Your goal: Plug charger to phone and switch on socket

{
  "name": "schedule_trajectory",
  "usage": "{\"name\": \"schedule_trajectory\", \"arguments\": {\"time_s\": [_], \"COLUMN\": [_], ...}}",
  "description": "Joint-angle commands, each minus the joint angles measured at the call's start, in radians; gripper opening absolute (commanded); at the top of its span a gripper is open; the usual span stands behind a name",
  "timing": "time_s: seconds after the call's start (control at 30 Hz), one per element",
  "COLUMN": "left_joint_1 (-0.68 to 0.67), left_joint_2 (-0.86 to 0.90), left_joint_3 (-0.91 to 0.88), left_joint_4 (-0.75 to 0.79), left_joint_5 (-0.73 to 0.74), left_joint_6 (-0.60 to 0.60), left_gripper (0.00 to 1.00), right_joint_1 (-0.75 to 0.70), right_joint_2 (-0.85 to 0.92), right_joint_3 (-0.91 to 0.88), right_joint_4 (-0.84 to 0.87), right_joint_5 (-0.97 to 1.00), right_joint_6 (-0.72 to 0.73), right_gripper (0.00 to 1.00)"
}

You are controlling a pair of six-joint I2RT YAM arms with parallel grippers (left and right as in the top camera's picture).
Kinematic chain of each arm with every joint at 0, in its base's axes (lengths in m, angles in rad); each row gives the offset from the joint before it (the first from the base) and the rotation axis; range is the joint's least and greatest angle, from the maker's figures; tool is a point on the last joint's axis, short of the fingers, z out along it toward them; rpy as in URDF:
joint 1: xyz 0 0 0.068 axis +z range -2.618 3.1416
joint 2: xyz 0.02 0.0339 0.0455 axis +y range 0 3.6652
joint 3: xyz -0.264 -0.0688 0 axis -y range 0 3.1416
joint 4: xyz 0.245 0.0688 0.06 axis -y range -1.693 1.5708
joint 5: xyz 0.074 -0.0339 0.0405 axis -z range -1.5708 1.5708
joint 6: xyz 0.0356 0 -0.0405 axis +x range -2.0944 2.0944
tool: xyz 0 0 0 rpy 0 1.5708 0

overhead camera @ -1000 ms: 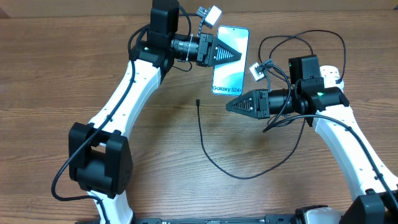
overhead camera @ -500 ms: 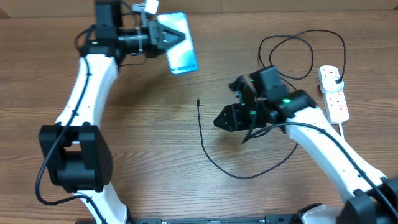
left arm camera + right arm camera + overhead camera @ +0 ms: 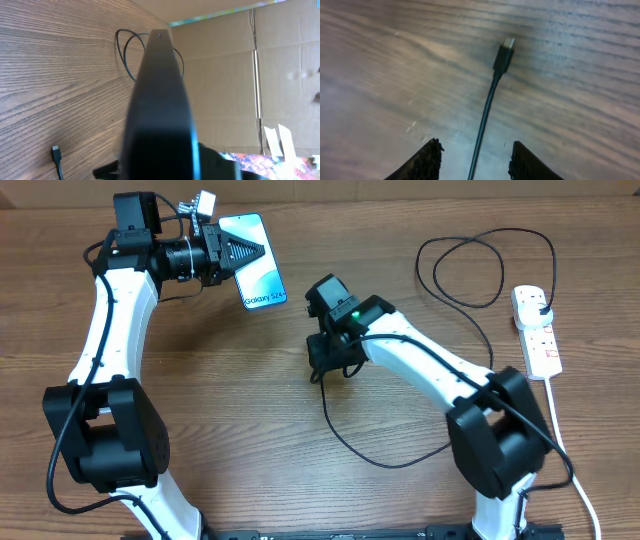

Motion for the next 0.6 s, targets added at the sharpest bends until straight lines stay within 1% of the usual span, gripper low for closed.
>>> {"name": "schedule_trajectory", "arguments": {"time_s": [0.0, 0.17, 0.3, 0.37, 0.43, 0.57], "left_joint_1": [-0.005, -0.005, -0.005, -0.005, -0.005, -0.005], "left_joint_2": [-0.037, -0.037, -0.037, -0.037, -0.037, -0.037], "left_joint_3": [0.012, 0.012, 0.012, 0.012, 0.012, 0.012], "left_joint_4": [0.005, 0.005, 0.005, 0.005, 0.005, 0.005], "left_joint_5": [0.046, 0.045, 0.045, 0.046, 0.046, 0.046], "left_joint_6": [0.034, 0.045, 0.045, 0.045, 0.045, 0.045], "left_gripper": [0.04, 0.04, 0.04, 0.04, 0.04, 0.04], "right_joint_1": [0.006, 0.007, 0.006, 0.007, 0.007, 0.007], "right_joint_2": [0.072, 0.125, 0.142, 0.142, 0.142, 0.142], "right_joint_3": [0.021, 0.021, 0.021, 0.021, 0.021, 0.019], "right_joint_4": [0.048, 0.141, 0.182, 0.195, 0.205, 0.201], "right_joint_5": [0.069, 0.103, 0.15, 0.15, 0.151, 0.151], "right_joint_6": [0.025, 0.041, 0.058, 0.058, 0.058, 0.058], "right_gripper": [0.41, 0.34, 0.34, 0.33, 0.29, 0.26]}}
